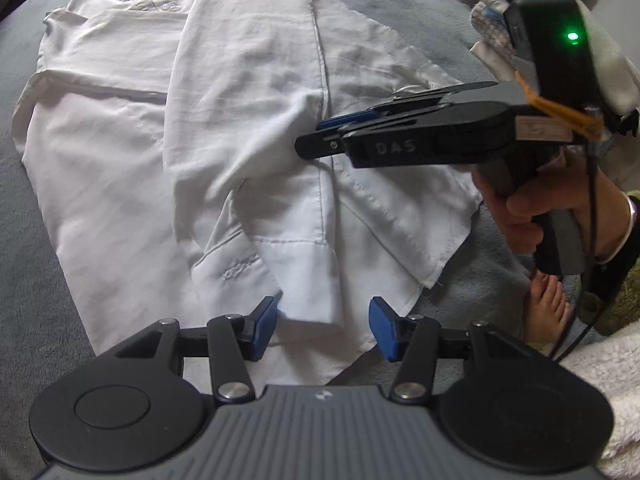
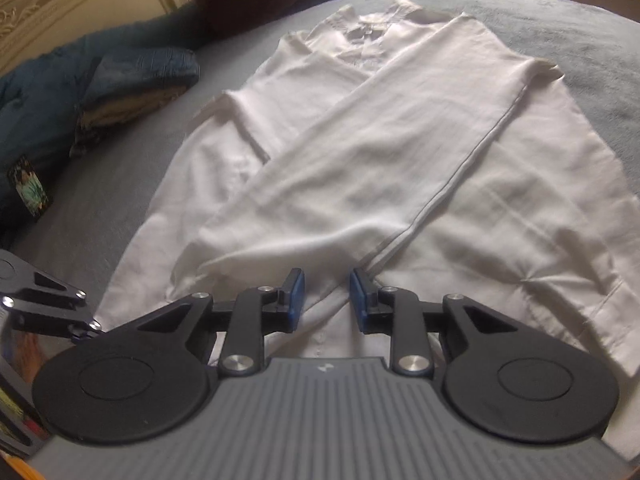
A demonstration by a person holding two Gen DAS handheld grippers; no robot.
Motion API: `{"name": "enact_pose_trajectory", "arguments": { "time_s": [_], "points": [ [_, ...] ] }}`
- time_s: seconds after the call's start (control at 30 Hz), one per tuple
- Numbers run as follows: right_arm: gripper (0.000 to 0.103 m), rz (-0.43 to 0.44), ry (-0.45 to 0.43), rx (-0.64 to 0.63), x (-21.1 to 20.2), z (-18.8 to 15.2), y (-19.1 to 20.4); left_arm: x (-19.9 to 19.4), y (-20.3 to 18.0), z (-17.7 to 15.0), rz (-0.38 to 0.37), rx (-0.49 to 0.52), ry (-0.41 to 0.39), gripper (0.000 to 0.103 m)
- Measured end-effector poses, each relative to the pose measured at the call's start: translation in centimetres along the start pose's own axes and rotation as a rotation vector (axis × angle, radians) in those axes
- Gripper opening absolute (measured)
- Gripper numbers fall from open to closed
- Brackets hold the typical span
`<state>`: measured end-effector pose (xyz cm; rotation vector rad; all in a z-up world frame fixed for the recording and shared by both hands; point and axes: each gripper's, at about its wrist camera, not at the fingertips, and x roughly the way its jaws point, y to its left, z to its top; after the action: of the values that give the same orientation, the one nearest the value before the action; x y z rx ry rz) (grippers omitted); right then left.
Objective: Fold clothes
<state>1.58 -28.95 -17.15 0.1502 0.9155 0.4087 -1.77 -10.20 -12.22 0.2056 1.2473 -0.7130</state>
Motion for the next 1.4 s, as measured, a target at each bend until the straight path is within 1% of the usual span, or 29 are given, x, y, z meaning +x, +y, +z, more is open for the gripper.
{"name": "enact_pose_trajectory", "arguments": {
  "time_s": [0.07, 0.17, 0.27, 0.37, 0.43, 0.5, 0.6, 0.67, 0.73, 0.87, 0.93, 0.97, 1.0, 1.03, 1.2, 1.3, 1.4],
  "points": [
    [0.024, -0.002, 0.000, 0.016, 0.0, 0.1, -0.1, -0.3, 0.0, -0.1, 0.008, 0.001, 0.000, 0.052],
    [0.024, 0.003, -0.027, 0.069, -1.5, 0.5, -0.6, -0.9, 0.4, 0.2, 0.016, -0.021, -0.012, 0.054],
    [0.025, -0.017, -0.069, 0.115, -3.4, 0.6, -1.1, -1.4, 1.2, 0.8, 0.032, -0.060, -0.030, 0.055],
    [0.028, -0.055, -0.095, 0.160, -4.8, 0.3, -1.3, -1.7, 1.7, 1.4, 0.067, -0.090, -0.038, 0.056],
    [0.036, -0.084, -0.113, 0.173, -5.8, -0.1, -1.0, -2.0, 1.8, 1.8, 0.104, -0.100, -0.042, 0.056],
    [0.043, -0.104, -0.113, 0.188, -6.4, -0.4, -0.7, -2.3, 1.8, 2.2, 0.149, -0.117, -0.049, 0.058],
    [0.049, -0.152, -0.118, 0.164, -6.9, -0.2, -0.2, -2.5, 1.6, 2.8, 0.210, -0.120, -0.069, 0.059],
    [0.052, -0.177, -0.128, 0.150, -7.1, 0.0, 0.1, -2.5, 1.5, 2.8, 0.224, -0.120, -0.077, 0.063],
    [0.057, -0.183, -0.135, 0.148, -7.0, 0.1, 0.1, -2.3, 1.3, 2.9, 0.236, -0.109, -0.064, 0.063],
    [0.062, -0.184, -0.123, 0.136, -6.4, 0.4, 0.7, -1.6, 1.2, 2.9, 0.281, -0.091, -0.038, 0.063],
    [0.069, -0.193, -0.115, 0.105, -5.9, 0.9, 1.3, -1.4, 1.3, 2.9, 0.298, -0.095, -0.031, 0.066],
    [0.070, -0.203, -0.116, 0.086, -5.7, 1.1, 1.6, -1.3, 1.3, 2.9, 0.310, -0.098, -0.032, 0.067],
    [0.073, -0.214, -0.119, 0.066, -5.4, 1.4, 1.9, -1.2, 1.4, 3.0, 0.323, -0.099, -0.033, 0.071],
    [0.078, -0.232, -0.117, 0.047, -5.1, 1.7, 2.1, -1.1, 1.4, 3.0, 0.334, -0.096, -0.033, 0.071],
    [0.079, -0.293, -0.104, -0.024, -3.2, 2.9, 2.3, -0.2, 0.8, 3.4, 0.375, -0.062, -0.030, 0.074],
    [0.079, -0.335, -0.067, -0.073, -1.5, 3.4, 2.3, 0.5, 0.3, 3.4, 0.393, -0.030, -0.019, 0.075],
    [0.079, -0.365, -0.050, -0.132, -0.1, 3.6, 2.3, 1.4, 0.1, 3.2, 0.406, -0.004, 0.003, 0.075]
  ]
}}
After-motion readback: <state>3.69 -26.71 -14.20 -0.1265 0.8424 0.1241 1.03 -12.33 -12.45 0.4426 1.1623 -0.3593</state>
